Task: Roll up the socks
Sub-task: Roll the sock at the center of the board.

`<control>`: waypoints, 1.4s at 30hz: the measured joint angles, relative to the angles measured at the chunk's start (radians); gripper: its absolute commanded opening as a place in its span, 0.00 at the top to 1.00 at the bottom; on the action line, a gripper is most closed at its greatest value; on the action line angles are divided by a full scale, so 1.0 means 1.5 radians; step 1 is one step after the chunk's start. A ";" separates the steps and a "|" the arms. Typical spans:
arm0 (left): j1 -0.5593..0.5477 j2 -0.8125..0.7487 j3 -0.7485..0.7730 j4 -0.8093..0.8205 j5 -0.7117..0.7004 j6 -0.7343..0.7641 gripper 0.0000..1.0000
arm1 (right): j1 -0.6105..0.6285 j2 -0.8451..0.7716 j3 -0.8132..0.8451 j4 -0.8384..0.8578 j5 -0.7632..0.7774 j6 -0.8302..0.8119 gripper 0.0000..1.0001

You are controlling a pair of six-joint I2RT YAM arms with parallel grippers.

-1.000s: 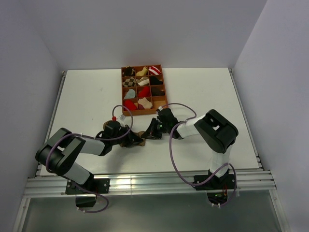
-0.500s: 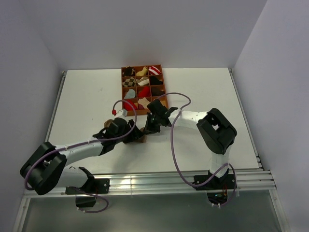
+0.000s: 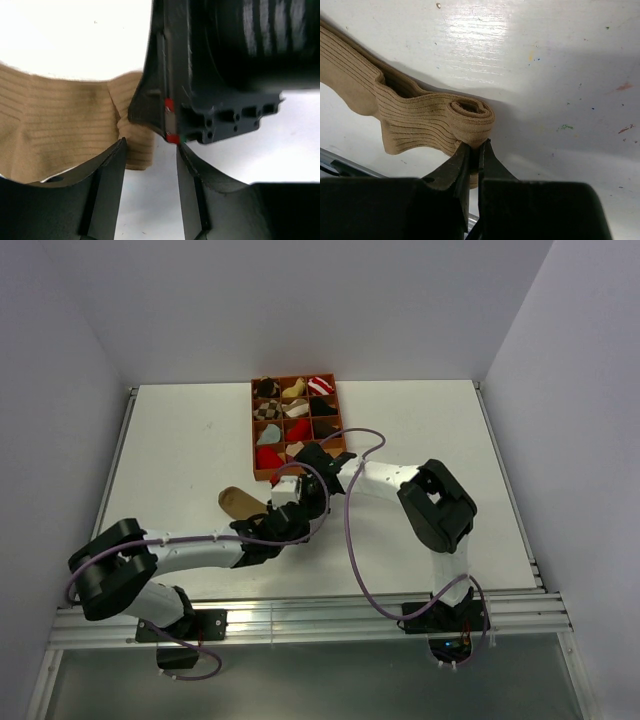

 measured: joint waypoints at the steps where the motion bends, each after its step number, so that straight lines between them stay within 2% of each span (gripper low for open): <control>1: -0.008 0.011 0.003 -0.002 -0.008 0.002 0.52 | 0.000 0.001 0.001 -0.001 0.000 0.000 1.00; 6: -0.037 0.061 0.031 -0.030 -0.061 0.005 0.55 | 0.000 0.004 0.004 -0.006 -0.001 0.000 1.00; 9: -0.042 0.088 0.050 -0.042 -0.084 0.005 0.61 | 0.000 0.005 0.005 -0.006 -0.001 0.000 1.00; 11: -0.045 0.106 0.057 -0.046 -0.095 0.005 0.68 | 0.000 0.005 0.005 -0.006 -0.002 0.000 1.00; 14: -0.050 0.124 0.067 -0.056 -0.110 0.004 0.83 | 0.000 0.005 0.004 -0.003 -0.005 0.001 1.00; 15: -0.051 0.130 0.073 -0.060 -0.115 0.003 0.93 | -0.001 0.005 0.003 -0.002 -0.005 0.001 0.99; 16: -0.053 0.135 0.076 -0.063 -0.118 -0.001 0.99 | -0.002 0.005 -0.001 0.006 -0.007 0.001 0.98; 22: -0.057 0.137 0.078 -0.068 -0.123 -0.008 0.99 | -0.015 -0.032 -0.086 0.119 -0.040 0.025 0.84; 24: -0.055 0.129 0.073 -0.067 -0.116 -0.011 0.99 | -0.018 -0.053 -0.128 0.169 -0.048 0.038 0.71; 25: -0.052 0.121 0.067 -0.064 -0.107 -0.012 0.99 | -0.018 -0.065 -0.149 0.196 -0.053 0.041 0.63; 26: -0.046 0.108 0.056 -0.058 -0.091 -0.014 1.00 | -0.019 -0.078 -0.171 0.218 -0.057 0.048 0.48; 28: -0.031 0.075 0.031 -0.048 -0.057 -0.016 0.99 | -0.022 -0.109 -0.217 0.264 -0.066 0.058 0.36; 31: 0.008 0.018 -0.013 -0.030 0.006 -0.019 0.99 | -0.025 -0.149 -0.265 0.322 -0.072 0.069 0.28; 36: 0.130 -0.072 -0.097 0.031 0.158 -0.031 1.00 | -0.031 -0.191 -0.314 0.431 -0.078 0.088 0.27; 42: 0.250 -0.089 -0.135 0.086 0.327 -0.044 1.00 | -0.031 -0.187 -0.358 0.525 -0.092 0.112 0.33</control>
